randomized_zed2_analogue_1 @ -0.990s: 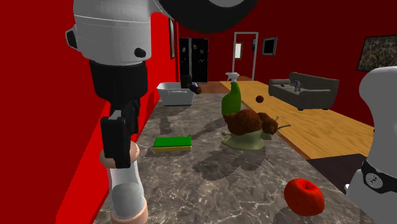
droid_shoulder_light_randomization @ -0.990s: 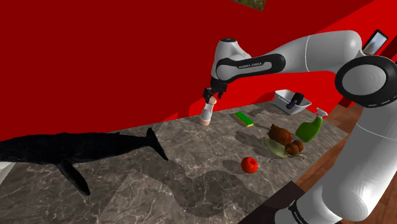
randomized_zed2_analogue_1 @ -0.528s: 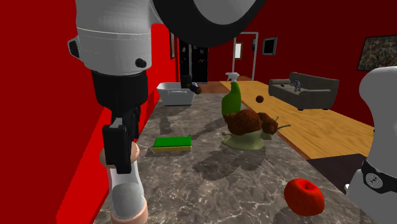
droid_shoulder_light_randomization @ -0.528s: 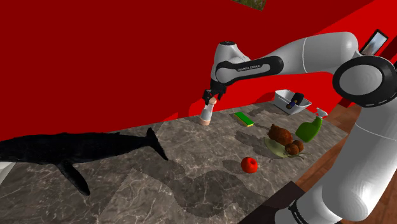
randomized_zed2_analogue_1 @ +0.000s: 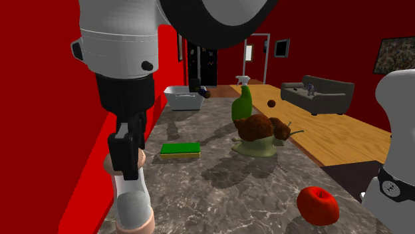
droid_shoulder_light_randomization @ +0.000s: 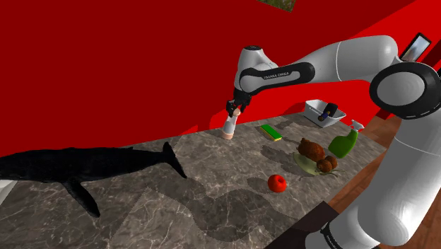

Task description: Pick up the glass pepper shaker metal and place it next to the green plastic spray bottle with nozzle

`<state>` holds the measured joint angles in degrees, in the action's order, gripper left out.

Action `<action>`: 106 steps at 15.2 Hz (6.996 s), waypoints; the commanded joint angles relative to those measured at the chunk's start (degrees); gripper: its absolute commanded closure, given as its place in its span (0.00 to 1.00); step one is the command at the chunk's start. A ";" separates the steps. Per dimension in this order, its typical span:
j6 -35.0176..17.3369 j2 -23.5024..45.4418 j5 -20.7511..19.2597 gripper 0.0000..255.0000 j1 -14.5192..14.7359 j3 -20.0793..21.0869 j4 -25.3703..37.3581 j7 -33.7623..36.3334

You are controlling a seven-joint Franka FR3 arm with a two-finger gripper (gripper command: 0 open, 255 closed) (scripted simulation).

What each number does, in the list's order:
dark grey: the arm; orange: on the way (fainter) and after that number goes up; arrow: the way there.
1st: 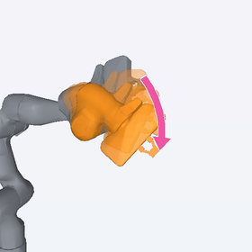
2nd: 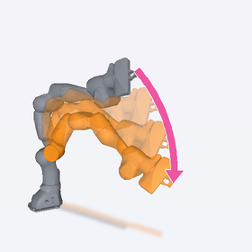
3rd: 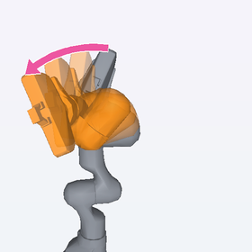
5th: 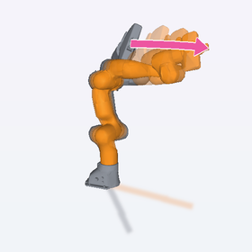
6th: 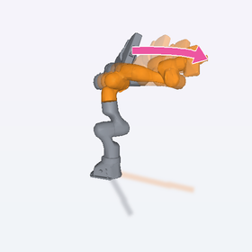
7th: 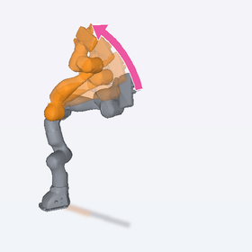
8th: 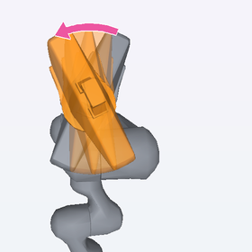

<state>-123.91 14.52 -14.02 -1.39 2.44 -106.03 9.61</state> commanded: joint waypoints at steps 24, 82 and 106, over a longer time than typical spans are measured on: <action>13.85 -3.85 1.72 1.00 0.15 0.42 10.26 -3.06; 35.83 -24.82 3.82 1.00 -9.89 -8.44 15.16 -26.73; 32.00 -33.72 1.21 1.00 -20.12 -30.80 8.34 -58.70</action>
<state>-91.58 -20.34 -13.19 -21.24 -26.81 -98.79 -47.17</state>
